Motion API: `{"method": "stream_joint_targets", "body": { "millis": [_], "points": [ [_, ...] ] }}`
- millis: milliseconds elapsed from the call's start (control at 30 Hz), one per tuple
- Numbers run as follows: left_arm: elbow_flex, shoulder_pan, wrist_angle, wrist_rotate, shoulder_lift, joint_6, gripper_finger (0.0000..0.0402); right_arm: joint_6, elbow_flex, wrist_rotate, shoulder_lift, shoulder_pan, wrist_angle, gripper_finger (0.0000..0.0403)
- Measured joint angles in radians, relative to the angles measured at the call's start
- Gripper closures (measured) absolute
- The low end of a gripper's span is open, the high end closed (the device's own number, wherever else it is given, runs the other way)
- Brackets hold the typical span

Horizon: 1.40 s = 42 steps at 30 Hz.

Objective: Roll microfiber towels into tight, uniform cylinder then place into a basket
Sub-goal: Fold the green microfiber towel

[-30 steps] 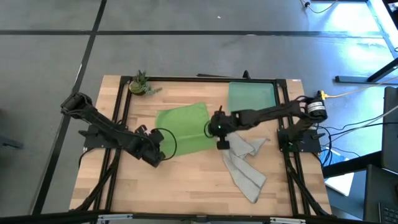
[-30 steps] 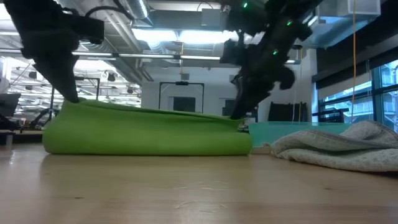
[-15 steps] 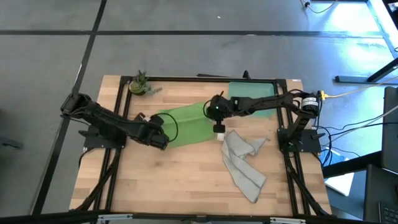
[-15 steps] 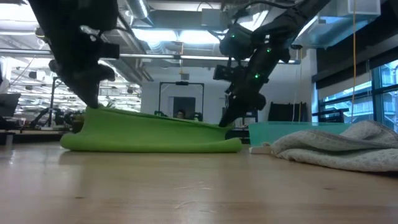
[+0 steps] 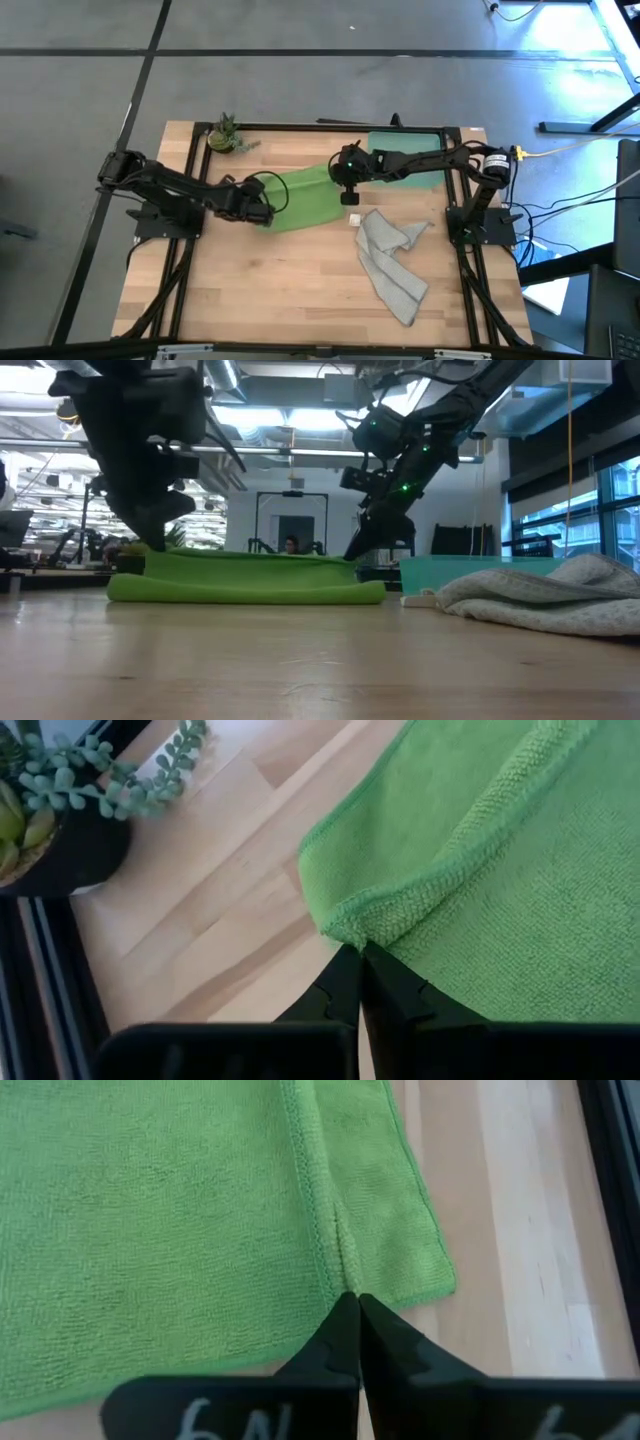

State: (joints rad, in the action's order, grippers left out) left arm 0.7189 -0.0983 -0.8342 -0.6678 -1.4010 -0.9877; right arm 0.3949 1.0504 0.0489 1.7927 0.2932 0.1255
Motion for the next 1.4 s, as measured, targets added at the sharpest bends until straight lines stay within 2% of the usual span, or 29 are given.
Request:
{"method": "stream_joint_targets", "body": {
  "millis": [200,500,667,767,900,1067,1300,1400],
  "points": [
    [0.000,0.031,0.025,-0.003,0.000,0.028,0.0364,0.000,0.000,0.002,0.000,0.000,-0.001,0.0354],
    [0.000,0.086,0.027,-0.004,0.000,0.067,0.0304,0.000,0.000,-0.002,0.000,0.000,-0.008,0.0261],
    [0.002,0.105,0.025,0.000,0.008,0.082,0.0300,0.002,0.000,-0.102,0.000,-0.030,-0.003,0.0222],
    [0.020,0.081,0.040,0.006,0.019,0.107,0.0300,0.000,0.000,-0.236,0.000,-0.060,0.039,0.0214],
    [0.021,0.042,0.105,0.095,0.008,0.213,0.0303,-0.027,-0.002,-0.383,0.000,-0.106,0.081,0.0213],
    [-0.008,0.018,0.147,0.124,-0.039,0.235,0.0301,-0.079,-0.055,-0.387,0.000,-0.150,-0.001,0.0212],
    [-0.065,-0.003,0.269,0.247,-0.093,0.232,0.0304,-0.132,-0.116,-0.379,0.000,-0.146,-0.066,0.0212],
    [-0.064,-0.028,0.286,0.288,-0.098,0.231,0.0304,-0.163,-0.140,-0.319,0.000,-0.138,-0.108,0.0212]
  ]
}}
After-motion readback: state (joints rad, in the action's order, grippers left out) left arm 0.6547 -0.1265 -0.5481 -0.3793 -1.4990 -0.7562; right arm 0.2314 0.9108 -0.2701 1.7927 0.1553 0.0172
